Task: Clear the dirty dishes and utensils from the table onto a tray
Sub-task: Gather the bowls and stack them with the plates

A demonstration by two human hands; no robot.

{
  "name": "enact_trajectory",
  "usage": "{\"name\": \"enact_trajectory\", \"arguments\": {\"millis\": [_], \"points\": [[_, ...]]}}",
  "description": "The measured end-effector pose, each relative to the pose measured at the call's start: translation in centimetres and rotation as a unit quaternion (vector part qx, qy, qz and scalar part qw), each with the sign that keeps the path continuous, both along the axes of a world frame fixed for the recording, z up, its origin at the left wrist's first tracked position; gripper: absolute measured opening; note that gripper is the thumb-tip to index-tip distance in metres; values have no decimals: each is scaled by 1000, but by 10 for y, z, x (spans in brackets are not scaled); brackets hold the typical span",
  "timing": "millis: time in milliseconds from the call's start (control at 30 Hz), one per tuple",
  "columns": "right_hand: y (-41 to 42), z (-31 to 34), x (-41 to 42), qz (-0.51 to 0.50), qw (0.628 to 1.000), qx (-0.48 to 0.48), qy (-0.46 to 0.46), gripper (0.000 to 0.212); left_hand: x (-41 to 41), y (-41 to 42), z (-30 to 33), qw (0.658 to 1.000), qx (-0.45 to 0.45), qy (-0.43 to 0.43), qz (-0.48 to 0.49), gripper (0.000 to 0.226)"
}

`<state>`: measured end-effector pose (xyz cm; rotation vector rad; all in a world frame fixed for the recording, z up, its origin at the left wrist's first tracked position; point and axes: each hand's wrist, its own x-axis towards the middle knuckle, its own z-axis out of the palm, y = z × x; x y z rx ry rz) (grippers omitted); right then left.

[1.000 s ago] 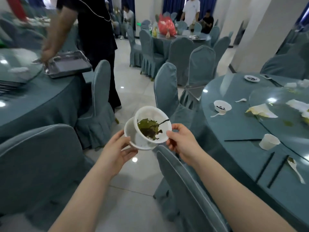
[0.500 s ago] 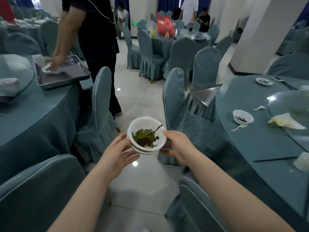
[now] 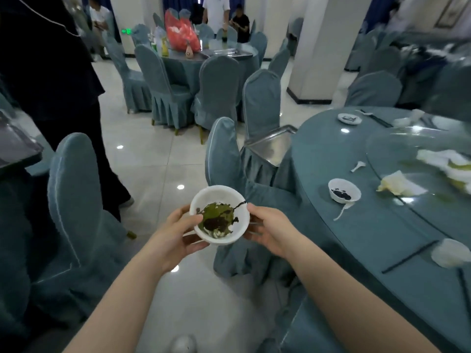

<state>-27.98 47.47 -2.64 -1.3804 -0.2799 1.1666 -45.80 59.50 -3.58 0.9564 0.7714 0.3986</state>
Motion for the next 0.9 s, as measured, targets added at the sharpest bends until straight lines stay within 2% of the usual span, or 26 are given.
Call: {"name": "enact_trajectory", "arguments": {"millis": [167, 267, 400, 567, 800, 900], "points": [[25, -3, 59, -97, 995, 0, -6, 28, 78, 57, -3, 996, -3, -14, -91, 34], [33, -10, 93, -176, 984, -24, 0, 29, 125, 87, -7, 994, -6, -4, -113, 26], [26, -22, 142, -315, 948, -38, 11, 13, 191, 118, 0, 988, -24, -11, -152, 27], [8, -54, 200, -415, 906, -73, 38, 9, 266, 141, 5, 982, -38, -14, -183, 27], [6, -114, 292, -492, 851, -131, 129, 33, 357, 173, -5, 980, -44, -2, -193, 28], [9, -126, 326, -512, 832, -143, 160, 38, 381, 188, -5, 979, -40, -4, -198, 39]]}}
